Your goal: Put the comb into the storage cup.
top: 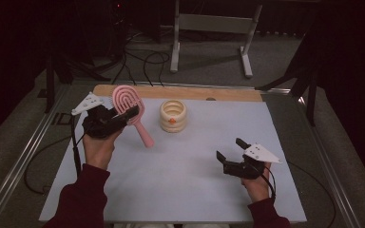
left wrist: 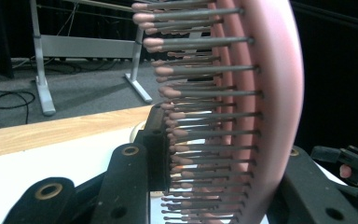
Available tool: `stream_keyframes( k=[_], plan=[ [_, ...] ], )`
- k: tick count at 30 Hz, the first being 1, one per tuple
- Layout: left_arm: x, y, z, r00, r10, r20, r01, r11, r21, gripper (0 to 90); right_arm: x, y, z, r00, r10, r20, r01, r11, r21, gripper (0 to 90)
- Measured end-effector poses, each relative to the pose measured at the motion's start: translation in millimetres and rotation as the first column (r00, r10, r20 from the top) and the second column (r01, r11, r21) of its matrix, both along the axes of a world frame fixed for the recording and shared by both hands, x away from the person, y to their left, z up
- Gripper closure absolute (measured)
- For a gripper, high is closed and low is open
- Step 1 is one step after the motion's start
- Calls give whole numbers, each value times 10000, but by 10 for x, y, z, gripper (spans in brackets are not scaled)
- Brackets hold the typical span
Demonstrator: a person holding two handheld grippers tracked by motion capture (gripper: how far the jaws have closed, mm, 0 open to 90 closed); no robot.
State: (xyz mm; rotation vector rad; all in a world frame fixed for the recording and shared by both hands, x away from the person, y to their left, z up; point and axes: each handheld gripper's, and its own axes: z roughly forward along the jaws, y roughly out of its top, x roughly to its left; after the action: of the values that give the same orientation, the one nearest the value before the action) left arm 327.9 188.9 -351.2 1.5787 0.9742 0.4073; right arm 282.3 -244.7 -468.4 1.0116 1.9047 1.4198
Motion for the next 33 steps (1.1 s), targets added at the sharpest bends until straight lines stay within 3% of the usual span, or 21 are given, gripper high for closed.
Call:
stream_keyframes(
  k=[12, 26, 33],
  plan=[
    [101, -84, 116, 9996, -74, 260, 68, 9997, 247, 643, -145, -122, -55, 9990, -454, 47, 452, 9985, 298, 105],
    [303, -202, 205, 10000, -56, 75, 56, 9999, 98, 643, -157, -185, -58, 9976, -684, 130, 679, 9971, 332, 105],
    [408, -273, 209, 10000, 30, -71, -27, 9993, 375, 643, -153, -201, -51, 9975, -684, 172, 676, 9969, 396, 105]
  ],
)
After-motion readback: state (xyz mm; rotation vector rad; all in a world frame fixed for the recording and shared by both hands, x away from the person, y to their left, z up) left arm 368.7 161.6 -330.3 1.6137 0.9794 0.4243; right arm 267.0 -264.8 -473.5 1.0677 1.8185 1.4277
